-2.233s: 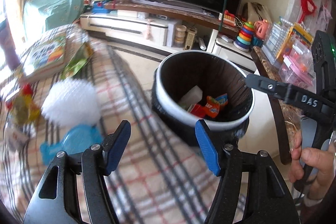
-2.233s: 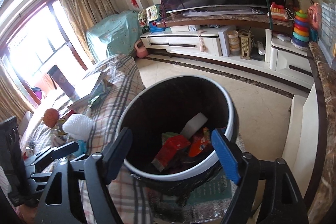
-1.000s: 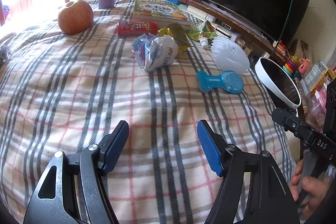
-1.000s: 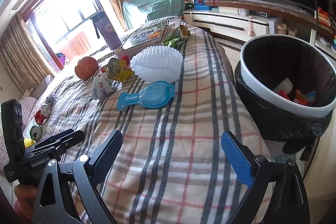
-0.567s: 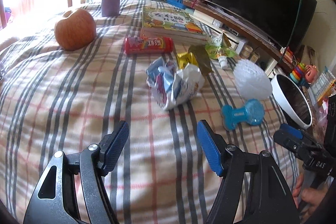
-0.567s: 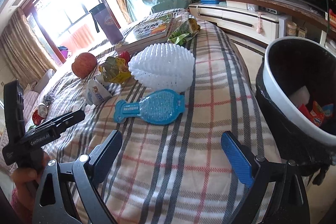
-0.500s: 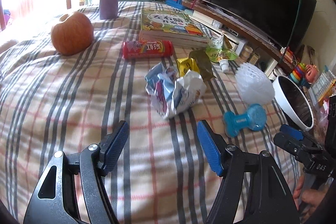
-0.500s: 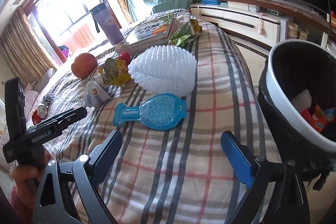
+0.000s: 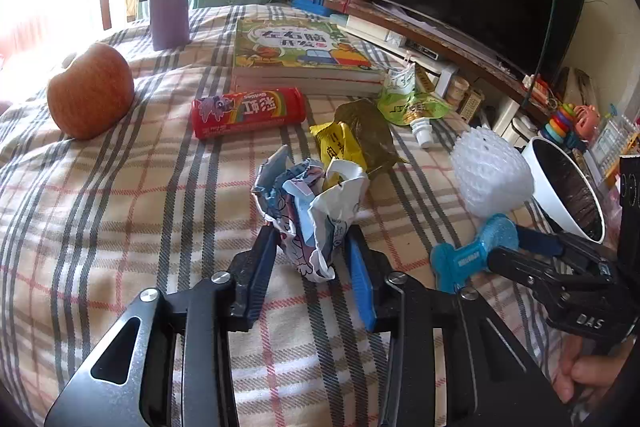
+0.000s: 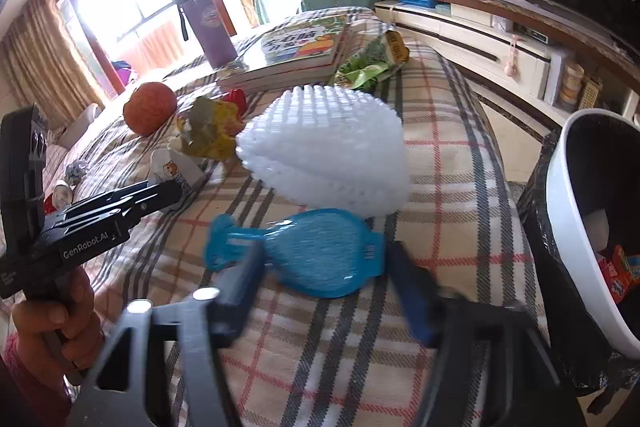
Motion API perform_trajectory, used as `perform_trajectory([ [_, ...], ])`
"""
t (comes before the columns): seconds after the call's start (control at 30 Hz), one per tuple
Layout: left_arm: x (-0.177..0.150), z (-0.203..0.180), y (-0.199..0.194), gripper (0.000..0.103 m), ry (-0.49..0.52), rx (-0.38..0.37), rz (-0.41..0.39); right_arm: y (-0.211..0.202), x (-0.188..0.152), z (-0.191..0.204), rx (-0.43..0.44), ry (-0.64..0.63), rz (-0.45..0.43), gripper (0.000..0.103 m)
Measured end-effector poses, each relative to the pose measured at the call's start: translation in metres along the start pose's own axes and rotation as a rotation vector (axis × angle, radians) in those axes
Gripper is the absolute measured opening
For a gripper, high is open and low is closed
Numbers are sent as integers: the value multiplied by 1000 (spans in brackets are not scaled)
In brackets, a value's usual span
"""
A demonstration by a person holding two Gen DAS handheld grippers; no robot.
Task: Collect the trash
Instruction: 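Grasp the crumpled wrapper with the left tool while the right tool grasps the blue brush, then lift the wrapper and blue brush and carry them toward the trash bin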
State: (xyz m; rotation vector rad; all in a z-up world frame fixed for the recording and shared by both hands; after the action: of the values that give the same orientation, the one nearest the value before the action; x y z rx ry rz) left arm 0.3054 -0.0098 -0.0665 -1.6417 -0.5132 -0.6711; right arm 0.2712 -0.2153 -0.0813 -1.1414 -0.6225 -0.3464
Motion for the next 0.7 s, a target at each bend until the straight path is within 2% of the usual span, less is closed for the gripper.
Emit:
perform_trajectory([
  [0.03,0,1,-1,25,0,-5,-3,-1,-1,1,-4,-7,-2,58],
  [0.1,-2,1,-4,24,0,-8,-8,-5,-4,3,-3,-14,-9,57],
  [0.27,-16,-2,-21,23,1,-9,-16,-19,-17,6,24,-1,-17,57],
  [0.5,-48,-13,-56,22,-34,-72,-11,-43,-35,0,38,55,-45,57],
  [0.7,-66,-36,-73,22,-13,-105,-3,-64,-49,-8,33,96,-74,57],
])
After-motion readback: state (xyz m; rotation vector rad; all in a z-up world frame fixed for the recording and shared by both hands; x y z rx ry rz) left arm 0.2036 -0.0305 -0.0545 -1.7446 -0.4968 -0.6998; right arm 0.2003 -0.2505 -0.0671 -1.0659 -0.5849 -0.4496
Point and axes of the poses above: each gripper's, at about its wrist camera, not at the fingertips, and y roughly the way its jaws point, z to its left, x to its top, the point moved 1 cm from there along y, roughly the way its jaws point, and after that the axes turned 4 degrees about x, right-handed, at the moved point
